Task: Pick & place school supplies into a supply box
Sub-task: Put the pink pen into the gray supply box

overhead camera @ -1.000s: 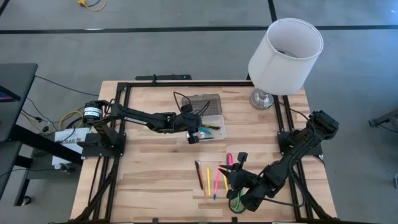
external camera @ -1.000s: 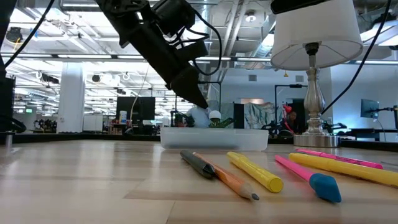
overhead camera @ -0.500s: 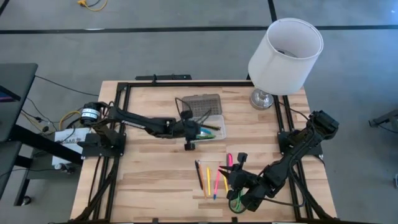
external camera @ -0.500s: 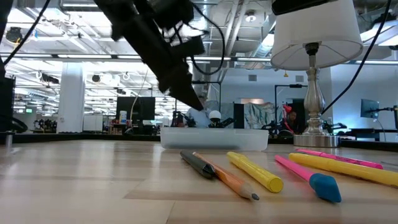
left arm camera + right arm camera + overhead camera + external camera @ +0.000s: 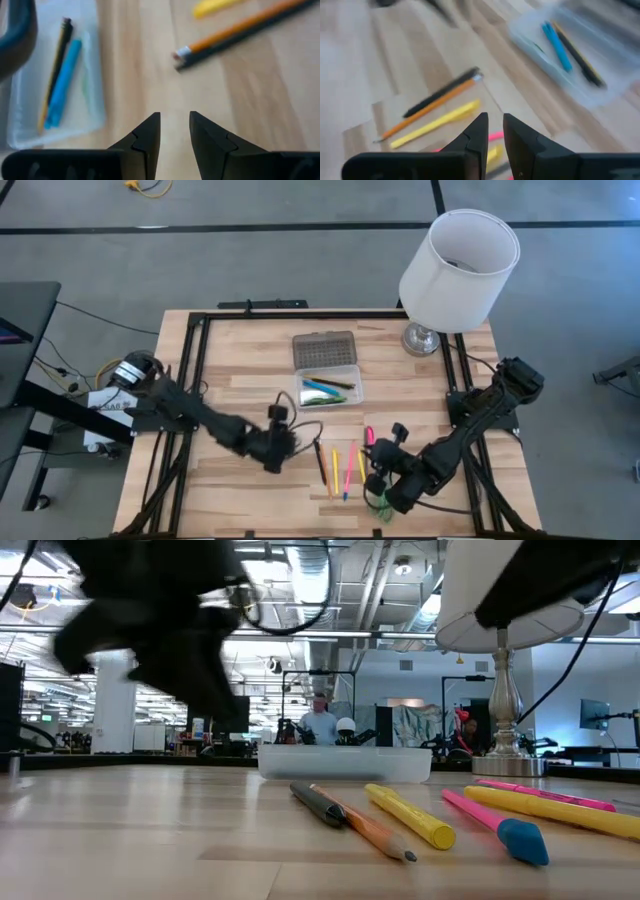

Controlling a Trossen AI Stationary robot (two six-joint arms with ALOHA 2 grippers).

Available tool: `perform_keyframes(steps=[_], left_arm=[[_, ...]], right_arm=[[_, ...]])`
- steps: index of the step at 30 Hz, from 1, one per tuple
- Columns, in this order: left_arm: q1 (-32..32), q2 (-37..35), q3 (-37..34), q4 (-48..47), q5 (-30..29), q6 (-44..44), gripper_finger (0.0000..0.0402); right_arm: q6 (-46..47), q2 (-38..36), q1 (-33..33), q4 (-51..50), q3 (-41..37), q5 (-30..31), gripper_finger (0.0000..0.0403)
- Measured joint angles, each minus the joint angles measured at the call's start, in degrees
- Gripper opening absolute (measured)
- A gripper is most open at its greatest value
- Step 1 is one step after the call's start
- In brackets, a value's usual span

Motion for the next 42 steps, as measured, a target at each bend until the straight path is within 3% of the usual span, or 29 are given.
perform_keyframes(steps=[5, 10, 17, 25, 33, 42], left_arm=[[-7.21, 0.04, -3.09, 0.71, -6.9, -1.05, 0.01], [-10.09, 0.04, -2.15, -0.15, -11.61, -1.0, 0.01], [-10.24, 0.04, -1.45, -0.18, -11.49, -1.03, 0.01], [-10.24, 0.04, -1.45, -0.37, -11.25, -1.06, 0.01], [-10.22, 0.04, -1.45, -0.11, -11.2, -1.54, 0.01], [-10.23, 0.04, -1.45, -0.1, -10.8, -3.58, 0.01]], right_arm=[[10.83, 1.31, -1.93, -6.24, 0.0, -3.51, 0.0054], [16.22, 1.63, -4.34, -8.09, 0.0, -7.48, 0.0054], [18.29, 2.08, -4.82, -8.06, 0.01, -8.07, 0.0054], [20.12, 6.14, -5.3, -9.83, -0.2, -18.43, 0.0054], [23.47, 6.37, -5.69, -8.61, -0.1, -19.2, 0.0054], [21.15, 7.42, -5.06, -7.6, -0.13, -18.84, 0.0057]])
